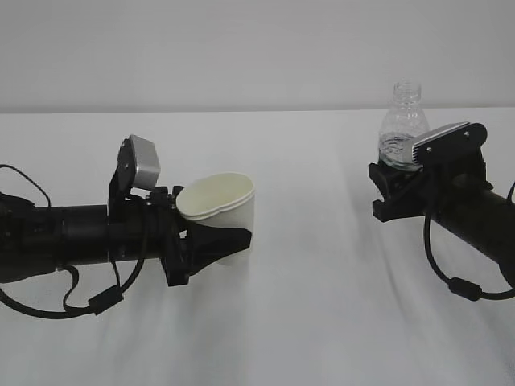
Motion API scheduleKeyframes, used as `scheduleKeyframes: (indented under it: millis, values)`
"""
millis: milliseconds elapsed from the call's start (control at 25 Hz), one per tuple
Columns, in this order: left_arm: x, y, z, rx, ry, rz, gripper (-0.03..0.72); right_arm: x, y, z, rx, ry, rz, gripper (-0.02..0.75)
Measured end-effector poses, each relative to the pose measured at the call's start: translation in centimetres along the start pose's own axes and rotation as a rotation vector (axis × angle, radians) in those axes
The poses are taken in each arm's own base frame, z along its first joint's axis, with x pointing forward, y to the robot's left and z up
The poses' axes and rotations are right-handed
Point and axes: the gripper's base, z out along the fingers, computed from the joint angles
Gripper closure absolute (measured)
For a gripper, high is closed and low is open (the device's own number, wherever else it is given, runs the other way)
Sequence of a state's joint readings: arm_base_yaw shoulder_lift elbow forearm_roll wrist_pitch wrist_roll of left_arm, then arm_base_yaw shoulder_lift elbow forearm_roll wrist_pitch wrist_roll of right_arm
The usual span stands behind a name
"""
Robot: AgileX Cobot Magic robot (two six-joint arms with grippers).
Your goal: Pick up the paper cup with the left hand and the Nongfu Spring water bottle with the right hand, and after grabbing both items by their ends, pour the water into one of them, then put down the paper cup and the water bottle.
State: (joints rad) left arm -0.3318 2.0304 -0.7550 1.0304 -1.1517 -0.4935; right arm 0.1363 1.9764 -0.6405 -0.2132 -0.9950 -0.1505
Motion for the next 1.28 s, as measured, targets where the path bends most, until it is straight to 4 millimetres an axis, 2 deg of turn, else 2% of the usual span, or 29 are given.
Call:
scheduleKeyframes:
  millis: [280, 440, 760, 1280]
  values:
    - [-0.9, -1.4, 2.0, 0.084, -0.003, 0.033, 0.247, 0.3, 0.1, 0.0, -0.005, 0.027, -0.011, 0.324]
    - [-1.1, -2.0, 2.7, 0.105, 0.0, 0.04, 0.247, 0.9, 0.3, -0.8, -0.001, 0.039, -0.041, 0.324]
    - [-0.7, -1.6, 4.5, 0.132, 0.003, 0.029, 0.247, 1.1, 0.1, -1.3, 0.047, 0.025, -0.064, 0.324]
    - [-0.7, -1.9, 4.9, 0.156, 0.005, 0.037, 0.247, 0.4, -1.1, -2.8, 0.174, 0.043, -0.091, 0.324]
